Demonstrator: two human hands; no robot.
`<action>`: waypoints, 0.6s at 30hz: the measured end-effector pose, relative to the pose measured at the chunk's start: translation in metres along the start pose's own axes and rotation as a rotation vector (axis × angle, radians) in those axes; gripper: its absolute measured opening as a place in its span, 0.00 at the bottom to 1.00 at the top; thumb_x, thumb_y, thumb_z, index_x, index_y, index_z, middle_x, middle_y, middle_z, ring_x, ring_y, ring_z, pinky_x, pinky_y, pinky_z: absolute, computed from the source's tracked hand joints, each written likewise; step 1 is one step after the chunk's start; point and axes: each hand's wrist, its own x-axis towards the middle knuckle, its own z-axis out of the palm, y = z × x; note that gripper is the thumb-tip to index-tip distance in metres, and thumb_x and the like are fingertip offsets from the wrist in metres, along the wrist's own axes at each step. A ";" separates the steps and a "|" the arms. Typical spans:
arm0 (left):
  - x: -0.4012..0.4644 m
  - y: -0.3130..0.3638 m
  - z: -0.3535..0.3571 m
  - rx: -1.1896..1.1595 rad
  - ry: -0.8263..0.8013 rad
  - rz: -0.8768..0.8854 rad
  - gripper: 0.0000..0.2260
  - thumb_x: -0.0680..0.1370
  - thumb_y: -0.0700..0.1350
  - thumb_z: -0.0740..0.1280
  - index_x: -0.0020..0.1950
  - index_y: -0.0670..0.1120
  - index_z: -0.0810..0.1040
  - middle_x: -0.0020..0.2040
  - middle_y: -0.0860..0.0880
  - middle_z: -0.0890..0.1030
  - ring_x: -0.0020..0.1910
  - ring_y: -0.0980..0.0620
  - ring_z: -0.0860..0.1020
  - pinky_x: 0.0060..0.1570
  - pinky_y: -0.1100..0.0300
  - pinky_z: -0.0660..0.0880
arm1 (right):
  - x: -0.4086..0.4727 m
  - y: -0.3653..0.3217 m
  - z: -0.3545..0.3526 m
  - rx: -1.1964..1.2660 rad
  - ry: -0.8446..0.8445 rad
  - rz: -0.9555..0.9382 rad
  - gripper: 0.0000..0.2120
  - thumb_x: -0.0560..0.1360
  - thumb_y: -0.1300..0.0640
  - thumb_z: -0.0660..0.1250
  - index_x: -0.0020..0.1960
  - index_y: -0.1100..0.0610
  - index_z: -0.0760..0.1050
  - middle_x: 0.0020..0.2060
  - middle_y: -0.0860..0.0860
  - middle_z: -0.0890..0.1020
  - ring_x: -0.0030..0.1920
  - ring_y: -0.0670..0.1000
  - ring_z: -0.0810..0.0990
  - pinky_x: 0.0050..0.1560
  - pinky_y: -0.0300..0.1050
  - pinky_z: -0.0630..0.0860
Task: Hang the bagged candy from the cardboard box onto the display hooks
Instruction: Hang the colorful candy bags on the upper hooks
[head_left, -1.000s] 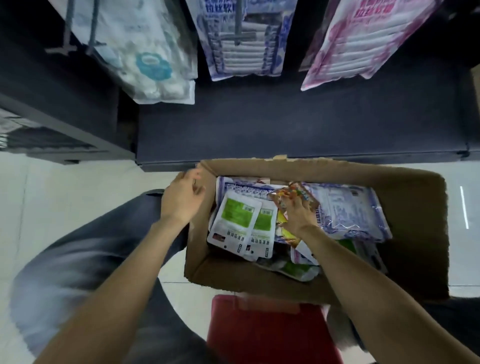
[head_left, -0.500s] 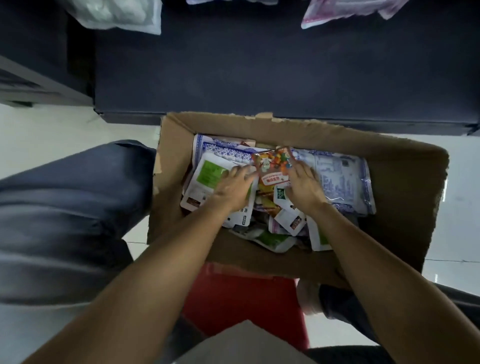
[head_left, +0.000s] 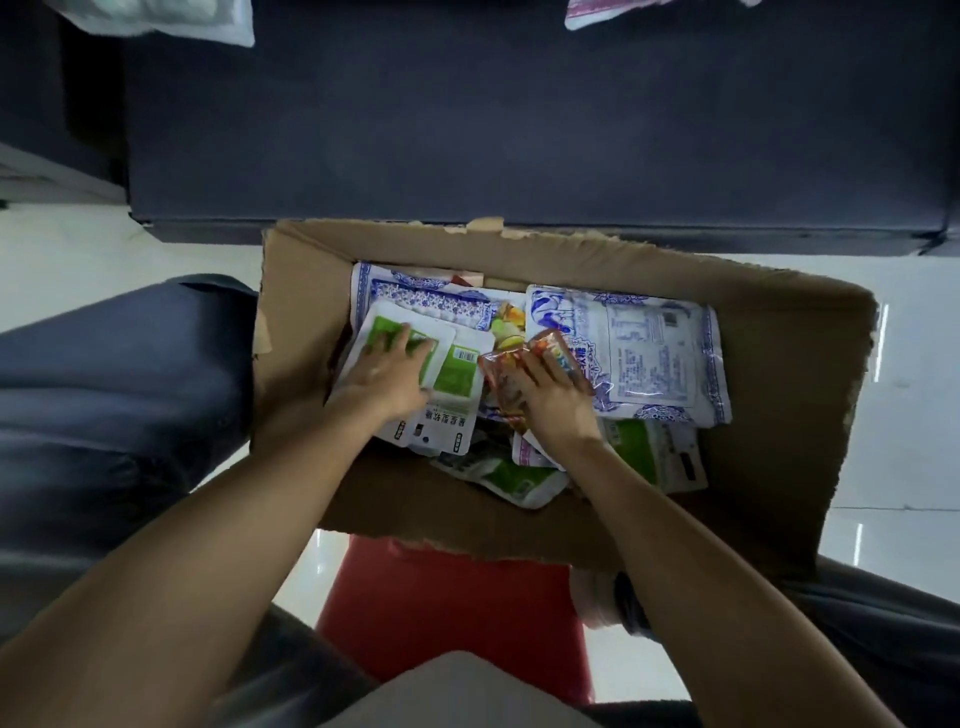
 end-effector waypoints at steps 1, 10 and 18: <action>-0.001 0.006 -0.007 -0.044 0.029 0.014 0.36 0.76 0.54 0.66 0.78 0.53 0.50 0.79 0.47 0.47 0.76 0.41 0.51 0.74 0.45 0.54 | -0.007 0.001 -0.004 0.057 0.049 -0.018 0.30 0.77 0.59 0.65 0.74 0.48 0.58 0.75 0.48 0.60 0.74 0.55 0.59 0.68 0.59 0.66; -0.087 0.071 -0.058 -0.343 0.552 0.455 0.36 0.72 0.53 0.72 0.75 0.49 0.60 0.73 0.48 0.65 0.72 0.50 0.62 0.72 0.51 0.58 | -0.082 -0.013 -0.125 0.716 0.648 0.141 0.13 0.77 0.56 0.67 0.37 0.62 0.74 0.28 0.52 0.76 0.26 0.49 0.72 0.27 0.40 0.67; -0.188 0.099 -0.053 -0.439 0.827 0.733 0.31 0.71 0.56 0.71 0.71 0.48 0.68 0.69 0.50 0.70 0.67 0.53 0.68 0.65 0.58 0.66 | -0.161 -0.036 -0.186 1.290 0.687 0.237 0.20 0.74 0.63 0.67 0.64 0.52 0.69 0.51 0.48 0.78 0.47 0.46 0.81 0.48 0.46 0.81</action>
